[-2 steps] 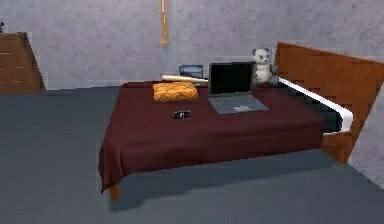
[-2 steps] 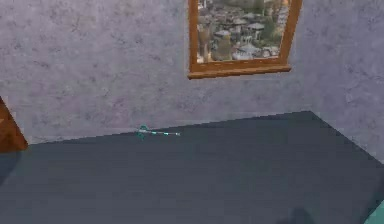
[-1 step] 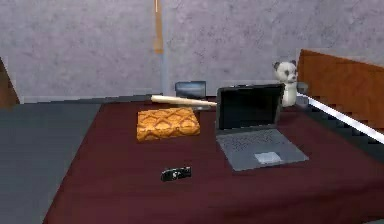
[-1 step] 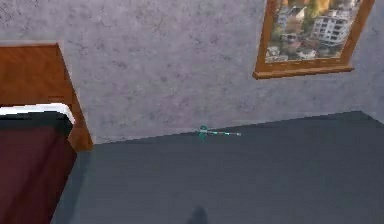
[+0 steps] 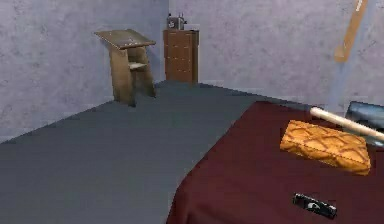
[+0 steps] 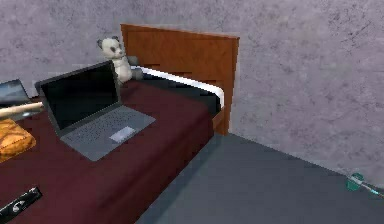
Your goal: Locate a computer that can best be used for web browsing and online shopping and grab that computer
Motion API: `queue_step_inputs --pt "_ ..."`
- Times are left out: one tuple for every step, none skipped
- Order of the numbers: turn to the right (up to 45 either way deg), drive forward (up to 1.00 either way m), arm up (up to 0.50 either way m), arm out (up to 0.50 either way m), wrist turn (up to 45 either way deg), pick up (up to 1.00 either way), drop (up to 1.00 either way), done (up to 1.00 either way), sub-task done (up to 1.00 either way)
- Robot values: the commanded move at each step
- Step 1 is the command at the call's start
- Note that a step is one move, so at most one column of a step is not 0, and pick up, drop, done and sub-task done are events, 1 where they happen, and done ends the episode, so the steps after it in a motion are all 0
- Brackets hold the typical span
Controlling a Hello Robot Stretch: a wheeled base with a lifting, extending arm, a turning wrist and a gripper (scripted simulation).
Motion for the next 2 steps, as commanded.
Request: queue_step_inputs --pt "-21.0 0.0 0.0 0.0 0.0 0.0 0.0 0.0 0.0" --pt "45.0 0.0 0.0 0.0 0.0 0.0 0.0 0.0 0.0"
